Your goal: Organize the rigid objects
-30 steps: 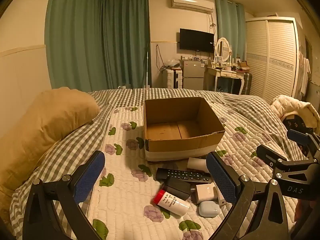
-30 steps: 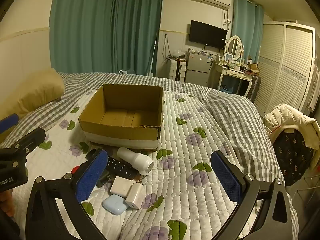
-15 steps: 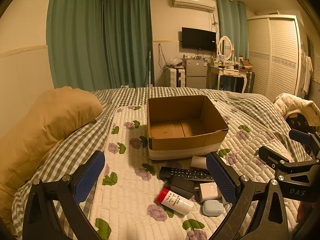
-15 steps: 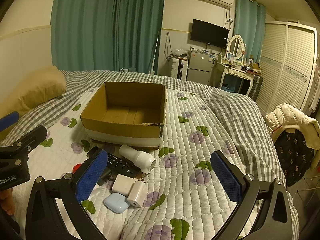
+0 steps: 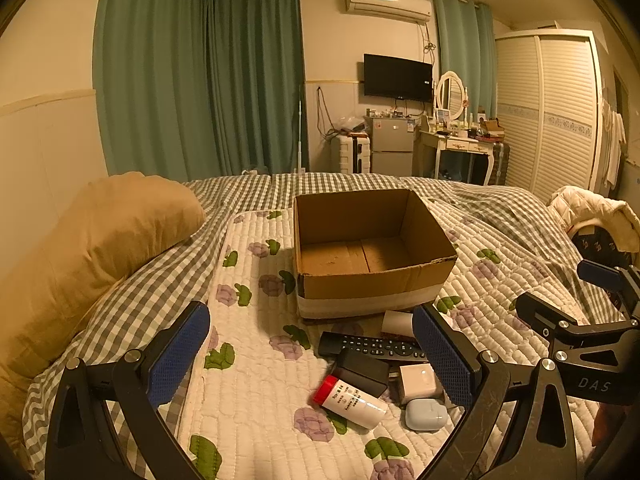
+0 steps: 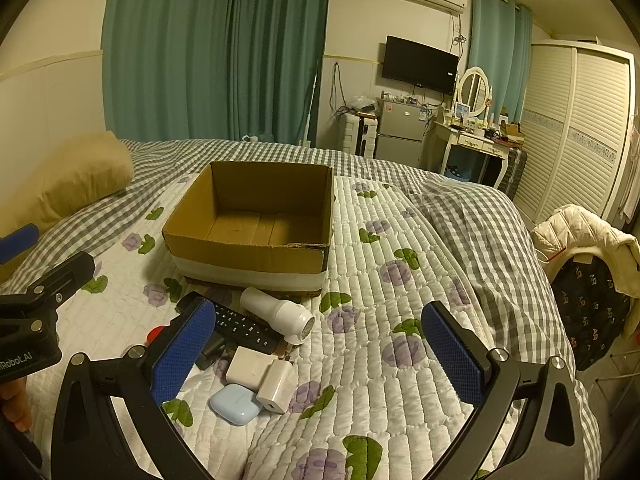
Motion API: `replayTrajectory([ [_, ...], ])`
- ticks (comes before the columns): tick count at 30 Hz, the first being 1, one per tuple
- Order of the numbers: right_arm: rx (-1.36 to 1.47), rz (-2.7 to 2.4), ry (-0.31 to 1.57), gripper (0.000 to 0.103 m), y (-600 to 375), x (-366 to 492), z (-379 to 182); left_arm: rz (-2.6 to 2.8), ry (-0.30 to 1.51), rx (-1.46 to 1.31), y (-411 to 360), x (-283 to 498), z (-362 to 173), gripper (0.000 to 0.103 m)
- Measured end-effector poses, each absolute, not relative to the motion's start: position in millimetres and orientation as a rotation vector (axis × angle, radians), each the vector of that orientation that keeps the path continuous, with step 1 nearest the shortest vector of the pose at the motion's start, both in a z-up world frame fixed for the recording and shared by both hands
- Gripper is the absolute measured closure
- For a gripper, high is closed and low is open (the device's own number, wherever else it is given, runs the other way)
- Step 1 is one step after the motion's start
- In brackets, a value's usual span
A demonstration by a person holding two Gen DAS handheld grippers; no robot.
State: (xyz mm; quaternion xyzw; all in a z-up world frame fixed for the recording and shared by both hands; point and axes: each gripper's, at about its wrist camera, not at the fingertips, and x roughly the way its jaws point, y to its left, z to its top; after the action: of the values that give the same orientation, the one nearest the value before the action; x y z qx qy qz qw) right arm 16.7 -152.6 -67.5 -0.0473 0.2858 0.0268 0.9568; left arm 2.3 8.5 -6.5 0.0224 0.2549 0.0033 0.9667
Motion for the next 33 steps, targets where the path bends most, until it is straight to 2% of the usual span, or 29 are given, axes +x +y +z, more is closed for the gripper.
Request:
replayTrajectory([
  [33,-0.097,0.056,0.585,0.0,-149.0,15.7,-67.5,0.005,0.516,0.045,9.2,0.5,-6.1,0.0],
])
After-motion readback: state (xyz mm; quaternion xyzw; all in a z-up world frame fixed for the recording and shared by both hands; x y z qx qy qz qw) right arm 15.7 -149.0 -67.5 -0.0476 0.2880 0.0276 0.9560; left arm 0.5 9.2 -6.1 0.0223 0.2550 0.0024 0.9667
